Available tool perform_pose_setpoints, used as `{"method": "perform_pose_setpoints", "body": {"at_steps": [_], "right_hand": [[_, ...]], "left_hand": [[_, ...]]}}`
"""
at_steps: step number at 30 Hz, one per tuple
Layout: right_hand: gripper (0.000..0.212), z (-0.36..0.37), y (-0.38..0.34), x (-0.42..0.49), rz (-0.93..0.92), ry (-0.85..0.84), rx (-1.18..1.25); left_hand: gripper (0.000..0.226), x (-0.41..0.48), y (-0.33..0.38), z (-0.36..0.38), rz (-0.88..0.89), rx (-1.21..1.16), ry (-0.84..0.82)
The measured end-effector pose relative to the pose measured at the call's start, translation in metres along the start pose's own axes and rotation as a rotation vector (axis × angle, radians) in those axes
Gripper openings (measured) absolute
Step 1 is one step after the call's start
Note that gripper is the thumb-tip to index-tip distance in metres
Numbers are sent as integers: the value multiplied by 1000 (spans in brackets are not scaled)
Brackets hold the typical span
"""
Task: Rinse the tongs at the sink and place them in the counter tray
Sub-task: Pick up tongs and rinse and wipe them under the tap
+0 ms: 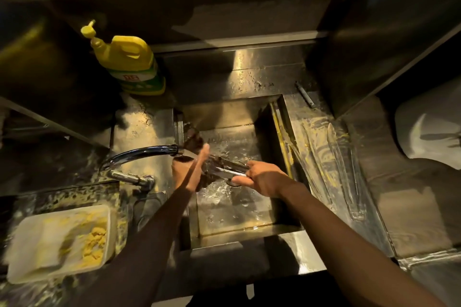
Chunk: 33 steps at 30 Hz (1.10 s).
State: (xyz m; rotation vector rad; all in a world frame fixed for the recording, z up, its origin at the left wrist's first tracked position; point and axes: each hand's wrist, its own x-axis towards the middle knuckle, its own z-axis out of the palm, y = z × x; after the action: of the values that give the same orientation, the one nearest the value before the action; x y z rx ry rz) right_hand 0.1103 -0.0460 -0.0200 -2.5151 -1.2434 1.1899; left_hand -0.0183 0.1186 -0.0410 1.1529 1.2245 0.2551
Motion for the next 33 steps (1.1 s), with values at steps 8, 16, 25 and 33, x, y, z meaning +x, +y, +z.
{"method": "perform_pose_setpoints", "body": {"at_steps": [8, 16, 25, 33], "right_hand": [[56, -2, 3, -14, -35, -60, -85], [56, -8, 19, -34, -54, 92, 61], [61, 31, -23, -27, -93, -46, 317], [69, 21, -21, -27, -74, -32, 542]], "left_hand": [[30, -1, 7, -8, 161, 294, -92], [29, -15, 14, -3, -288, -538, -83], [82, -11, 4, 14, -264, -480, -229], [32, -16, 2, 16, -272, -179, -67]]}}
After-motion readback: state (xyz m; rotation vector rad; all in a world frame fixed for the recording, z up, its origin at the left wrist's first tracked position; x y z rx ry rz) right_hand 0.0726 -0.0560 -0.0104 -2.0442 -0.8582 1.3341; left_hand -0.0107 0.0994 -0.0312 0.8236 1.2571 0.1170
